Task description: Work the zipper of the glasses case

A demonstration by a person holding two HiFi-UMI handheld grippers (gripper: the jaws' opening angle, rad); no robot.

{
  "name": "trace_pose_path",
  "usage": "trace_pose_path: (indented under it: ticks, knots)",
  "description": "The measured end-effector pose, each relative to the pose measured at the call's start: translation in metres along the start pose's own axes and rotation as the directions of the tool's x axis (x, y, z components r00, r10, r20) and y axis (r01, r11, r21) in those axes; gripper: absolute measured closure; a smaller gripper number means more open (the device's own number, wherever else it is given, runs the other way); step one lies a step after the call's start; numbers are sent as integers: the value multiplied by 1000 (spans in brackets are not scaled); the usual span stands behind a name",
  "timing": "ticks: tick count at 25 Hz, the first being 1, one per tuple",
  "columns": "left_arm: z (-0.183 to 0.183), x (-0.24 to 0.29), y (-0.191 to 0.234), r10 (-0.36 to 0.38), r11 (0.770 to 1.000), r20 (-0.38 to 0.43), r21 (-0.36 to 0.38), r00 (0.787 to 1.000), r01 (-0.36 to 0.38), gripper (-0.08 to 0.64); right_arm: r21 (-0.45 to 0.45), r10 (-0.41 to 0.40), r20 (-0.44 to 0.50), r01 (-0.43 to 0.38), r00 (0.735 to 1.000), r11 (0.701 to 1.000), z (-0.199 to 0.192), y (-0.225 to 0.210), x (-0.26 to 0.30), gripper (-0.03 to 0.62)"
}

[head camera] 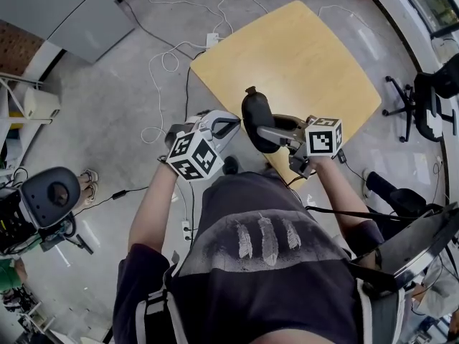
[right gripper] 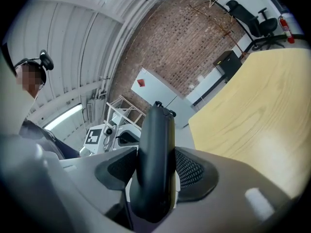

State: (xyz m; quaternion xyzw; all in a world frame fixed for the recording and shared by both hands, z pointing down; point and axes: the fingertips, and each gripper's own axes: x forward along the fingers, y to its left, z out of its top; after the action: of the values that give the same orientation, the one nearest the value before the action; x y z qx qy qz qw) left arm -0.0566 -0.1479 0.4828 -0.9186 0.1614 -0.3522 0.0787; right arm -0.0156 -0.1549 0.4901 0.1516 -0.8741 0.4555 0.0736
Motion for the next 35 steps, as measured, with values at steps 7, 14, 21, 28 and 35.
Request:
trace_pose_path:
  ticks: [7,14,21,28,35]
  knots:
    - [7,-5,-3,53,998,56,-50,997,-50,566,97,98,25,-100,995,990,-1,10,-5,357]
    - [34,-31,8,44,997,192,-69,980,-31,568,120,309,106,-320,945,940,1,41,6,342]
    - [45,-41,12,27,996,240,-90,970,-6,568,133,380,153,-400,912,907,5,50,18,308]
    - [6,-18,11,19,998,3,65,1000,-19,568,165,126,70,-136,990,977,-3,16,33,324]
    - [-8,-4,6,-1,999,-29,44,1000,2,568,211,17,58,-29,998,977,-2,-3,32,325]
